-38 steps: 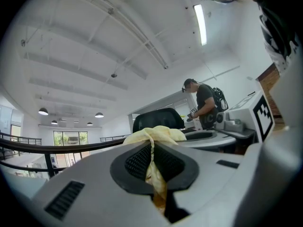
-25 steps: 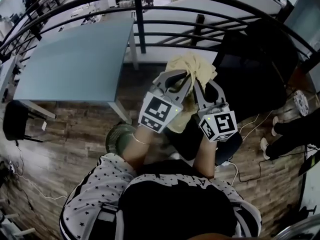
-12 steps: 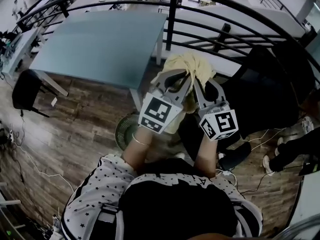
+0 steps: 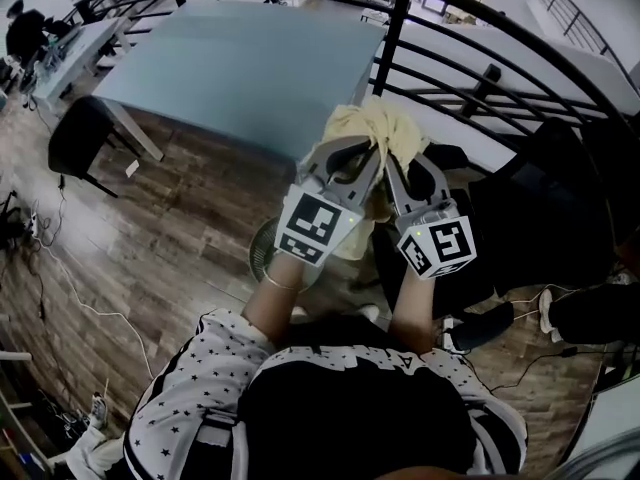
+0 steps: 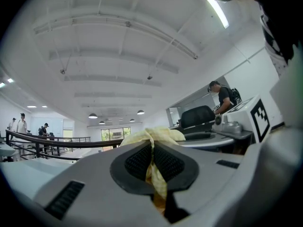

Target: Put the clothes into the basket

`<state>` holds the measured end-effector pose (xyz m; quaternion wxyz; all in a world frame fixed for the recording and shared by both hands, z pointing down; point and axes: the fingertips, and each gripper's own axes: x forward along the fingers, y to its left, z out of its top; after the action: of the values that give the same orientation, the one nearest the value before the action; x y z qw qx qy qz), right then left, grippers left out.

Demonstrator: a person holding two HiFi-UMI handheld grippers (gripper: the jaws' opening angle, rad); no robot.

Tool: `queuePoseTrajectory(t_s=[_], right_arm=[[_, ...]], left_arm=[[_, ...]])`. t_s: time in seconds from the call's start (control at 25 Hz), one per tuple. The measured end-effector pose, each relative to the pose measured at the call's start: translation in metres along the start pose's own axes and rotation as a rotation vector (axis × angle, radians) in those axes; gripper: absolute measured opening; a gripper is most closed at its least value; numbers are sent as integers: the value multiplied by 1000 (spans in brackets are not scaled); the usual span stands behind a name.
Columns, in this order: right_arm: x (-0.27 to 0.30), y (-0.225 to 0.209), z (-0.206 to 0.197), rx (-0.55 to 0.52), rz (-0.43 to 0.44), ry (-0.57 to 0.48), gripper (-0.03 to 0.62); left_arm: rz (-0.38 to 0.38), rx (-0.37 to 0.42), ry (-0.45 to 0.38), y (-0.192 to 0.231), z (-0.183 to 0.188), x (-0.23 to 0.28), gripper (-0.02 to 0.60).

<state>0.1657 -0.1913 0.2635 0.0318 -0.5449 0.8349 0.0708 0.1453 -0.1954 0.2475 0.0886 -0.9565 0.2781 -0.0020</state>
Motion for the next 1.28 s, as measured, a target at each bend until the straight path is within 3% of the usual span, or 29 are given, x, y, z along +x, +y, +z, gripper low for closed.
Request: queuePoseTrajectory(t_s=[0.8, 1.28], right_arm=[[71, 111, 3, 22, 159, -3, 71], [94, 149, -2, 60, 326, -26, 71]], left_arm=[[143, 0, 18, 84, -6, -101, 26], [293, 8, 47, 108, -14, -137, 26]])
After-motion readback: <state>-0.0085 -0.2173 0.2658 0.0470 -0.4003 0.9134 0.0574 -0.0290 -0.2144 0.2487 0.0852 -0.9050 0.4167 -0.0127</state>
